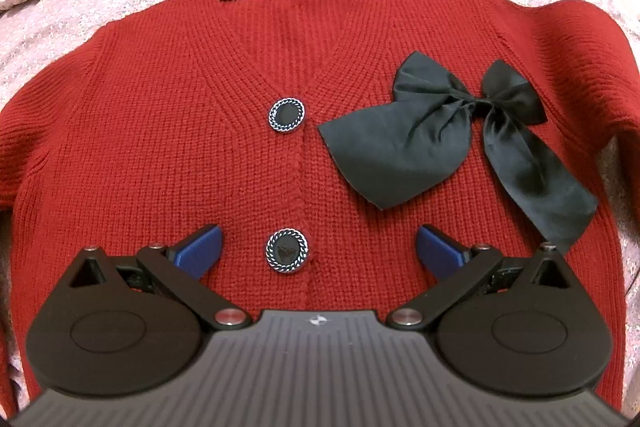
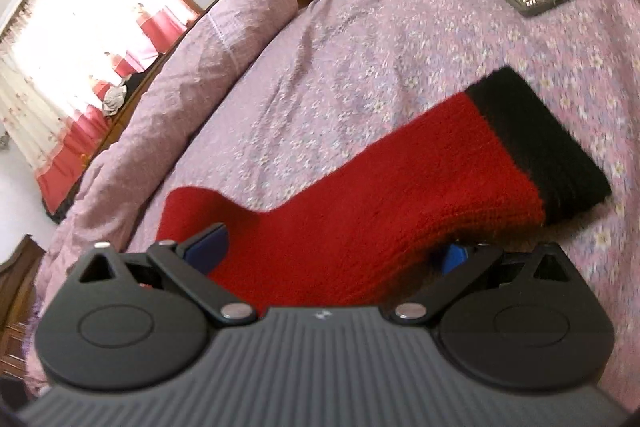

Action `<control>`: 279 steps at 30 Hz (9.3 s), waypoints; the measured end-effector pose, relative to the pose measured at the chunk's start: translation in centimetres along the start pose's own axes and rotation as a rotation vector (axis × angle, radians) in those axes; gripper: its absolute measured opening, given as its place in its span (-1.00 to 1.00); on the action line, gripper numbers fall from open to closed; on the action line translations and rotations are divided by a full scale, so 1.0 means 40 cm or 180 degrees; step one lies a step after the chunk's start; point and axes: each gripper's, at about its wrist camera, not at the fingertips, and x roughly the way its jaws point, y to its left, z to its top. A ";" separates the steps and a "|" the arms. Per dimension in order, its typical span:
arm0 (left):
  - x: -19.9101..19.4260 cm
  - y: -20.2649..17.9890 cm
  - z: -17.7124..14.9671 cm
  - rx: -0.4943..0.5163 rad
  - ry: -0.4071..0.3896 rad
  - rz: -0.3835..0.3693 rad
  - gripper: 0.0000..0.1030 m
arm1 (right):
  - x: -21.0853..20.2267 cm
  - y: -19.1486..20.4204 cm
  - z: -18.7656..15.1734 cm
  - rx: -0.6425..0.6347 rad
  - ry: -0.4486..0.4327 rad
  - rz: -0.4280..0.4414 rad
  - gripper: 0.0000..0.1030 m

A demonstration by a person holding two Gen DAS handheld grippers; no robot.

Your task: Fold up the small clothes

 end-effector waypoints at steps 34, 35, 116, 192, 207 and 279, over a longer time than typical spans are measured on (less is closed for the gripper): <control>0.000 -0.002 -0.002 0.0004 -0.0033 -0.0043 1.00 | -0.104 -0.078 -0.058 0.0357 0.0306 0.0172 0.57; 0.000 -0.001 -0.002 0.0004 -0.0029 -0.0044 1.00 | -0.097 -0.080 -0.059 0.0383 0.0274 0.0178 0.57; -0.109 0.462 -0.110 -0.0987 -0.0180 0.0028 1.00 | 0.047 0.706 -0.290 -0.1809 0.0678 0.1857 -0.73; -0.073 0.495 0.015 -0.0524 -0.0985 0.0089 0.86 | 0.103 0.403 -0.173 -0.1917 0.0941 0.0559 0.22; 0.013 0.524 0.034 -0.0388 -0.0910 -0.0020 0.20 | 0.118 0.422 -0.160 -0.2044 0.0868 0.0546 0.22; -0.273 0.620 -0.089 -0.1182 -0.1111 0.0620 0.63 | -0.090 0.479 -0.183 -0.2389 0.0334 0.0647 0.15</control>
